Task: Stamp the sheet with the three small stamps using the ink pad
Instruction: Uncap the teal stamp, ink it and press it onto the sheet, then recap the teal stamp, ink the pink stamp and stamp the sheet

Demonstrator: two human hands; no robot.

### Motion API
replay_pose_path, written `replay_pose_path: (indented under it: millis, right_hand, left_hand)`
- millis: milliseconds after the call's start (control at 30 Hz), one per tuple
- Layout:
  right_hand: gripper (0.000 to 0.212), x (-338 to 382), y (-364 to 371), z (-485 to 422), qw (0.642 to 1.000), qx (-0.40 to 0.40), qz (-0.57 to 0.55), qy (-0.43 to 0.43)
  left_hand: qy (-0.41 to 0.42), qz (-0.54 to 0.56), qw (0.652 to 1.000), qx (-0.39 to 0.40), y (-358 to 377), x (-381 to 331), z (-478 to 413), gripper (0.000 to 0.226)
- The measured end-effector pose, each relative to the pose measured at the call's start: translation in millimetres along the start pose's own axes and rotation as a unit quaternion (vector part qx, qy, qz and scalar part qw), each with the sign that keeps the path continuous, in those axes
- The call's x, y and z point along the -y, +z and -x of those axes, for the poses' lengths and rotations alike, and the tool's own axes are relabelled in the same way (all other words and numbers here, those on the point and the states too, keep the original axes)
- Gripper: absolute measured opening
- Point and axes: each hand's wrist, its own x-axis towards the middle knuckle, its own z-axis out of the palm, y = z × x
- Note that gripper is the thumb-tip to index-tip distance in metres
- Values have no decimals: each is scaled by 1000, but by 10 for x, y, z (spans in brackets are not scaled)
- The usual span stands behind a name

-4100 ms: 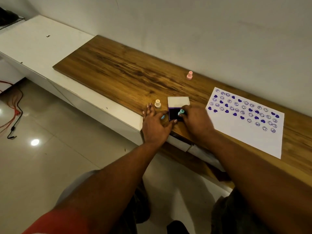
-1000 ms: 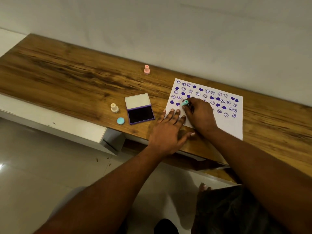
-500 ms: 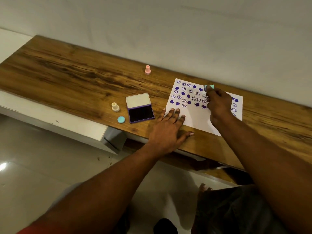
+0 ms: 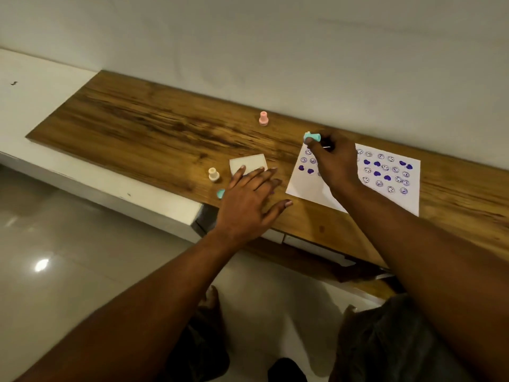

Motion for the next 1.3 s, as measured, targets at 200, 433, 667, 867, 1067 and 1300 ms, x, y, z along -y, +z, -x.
replay_pose_path:
  millis: [200,433,667,867,1067,1300]
  right_hand:
    - [30,182,449,222,984,131,73,-95]
    - [25,242,944,491,920,256,191,-226]
    - [27,140,1114,557,863,311,277,-286]
    - [28,109,1157,611,839,309,323,-310]
    - [28,159,1199,609,810,300,369,-344]
    - [29,172,1299,660,796,278,407,-351]
  left_hand:
    - [-125,34,987,-91,-173,512,385,36]
    - [-280,54,954,-89,-302,722,407,49]
    - [-317,42,947,-29,-207,804,456,59]
    - [-319,36,947,-9,-144,822,397,39]
    - [-333,33,942,-5,-131,842,376,35]
    - [-349,55,936,10,-143,837,370,31]
